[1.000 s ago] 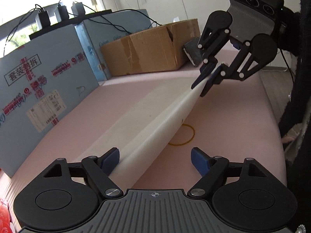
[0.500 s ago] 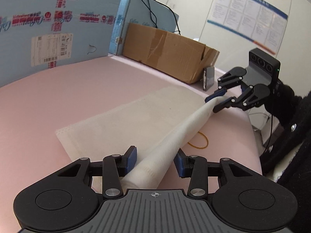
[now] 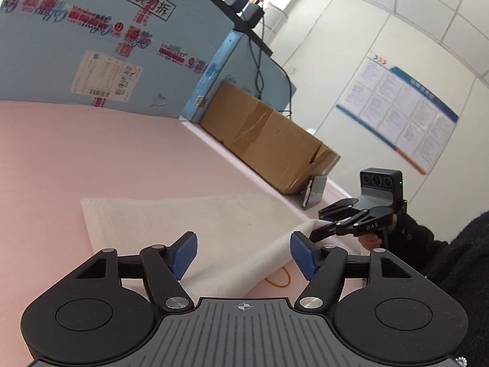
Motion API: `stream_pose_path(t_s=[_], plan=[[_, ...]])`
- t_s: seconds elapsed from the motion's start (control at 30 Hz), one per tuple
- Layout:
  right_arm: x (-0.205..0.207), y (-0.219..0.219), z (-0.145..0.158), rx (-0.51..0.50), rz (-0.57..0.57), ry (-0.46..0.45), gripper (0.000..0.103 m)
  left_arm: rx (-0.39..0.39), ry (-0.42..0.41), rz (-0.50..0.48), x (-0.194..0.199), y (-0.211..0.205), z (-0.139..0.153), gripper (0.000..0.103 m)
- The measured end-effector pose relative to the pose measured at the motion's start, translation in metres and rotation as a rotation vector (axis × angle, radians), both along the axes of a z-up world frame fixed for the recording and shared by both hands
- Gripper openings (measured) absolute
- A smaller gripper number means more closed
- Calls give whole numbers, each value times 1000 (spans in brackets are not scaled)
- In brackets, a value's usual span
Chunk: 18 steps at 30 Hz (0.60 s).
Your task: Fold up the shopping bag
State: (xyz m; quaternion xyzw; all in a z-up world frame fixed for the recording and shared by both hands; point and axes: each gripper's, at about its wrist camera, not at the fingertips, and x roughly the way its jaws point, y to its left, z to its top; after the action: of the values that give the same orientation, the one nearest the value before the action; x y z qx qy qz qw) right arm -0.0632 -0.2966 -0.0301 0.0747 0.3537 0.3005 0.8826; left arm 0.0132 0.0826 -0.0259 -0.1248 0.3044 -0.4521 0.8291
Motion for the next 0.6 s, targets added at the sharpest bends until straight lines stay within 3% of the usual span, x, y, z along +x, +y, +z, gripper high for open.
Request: stream_pose_path(t_s=[0.1,0.23,0.27,0.33,0.47,0.57,0.6], plan=[[5,-8,-3,81,-47,27,23,86,-3,51,-5,-8,-2,48],[6,-9,-8,95,-99,32,27,67,-16,109,-3,-3,2,47],[5,-10,-8,98,-110,34,26,-1,-25,84,-4,3,4,49],[5,-10,-10,103,-132,40,25,-75,-50,51,-6,9,8,71],[8,-10,-13,124,-168,60,25,-27,-91,39,-15,9,9,74],[12,-9,-15,131,-194,69,24,50,-82,103,-16,5,7,72],[13,-8,-16,131,-205,68,24,85,-80,124,-15,3,6,60]])
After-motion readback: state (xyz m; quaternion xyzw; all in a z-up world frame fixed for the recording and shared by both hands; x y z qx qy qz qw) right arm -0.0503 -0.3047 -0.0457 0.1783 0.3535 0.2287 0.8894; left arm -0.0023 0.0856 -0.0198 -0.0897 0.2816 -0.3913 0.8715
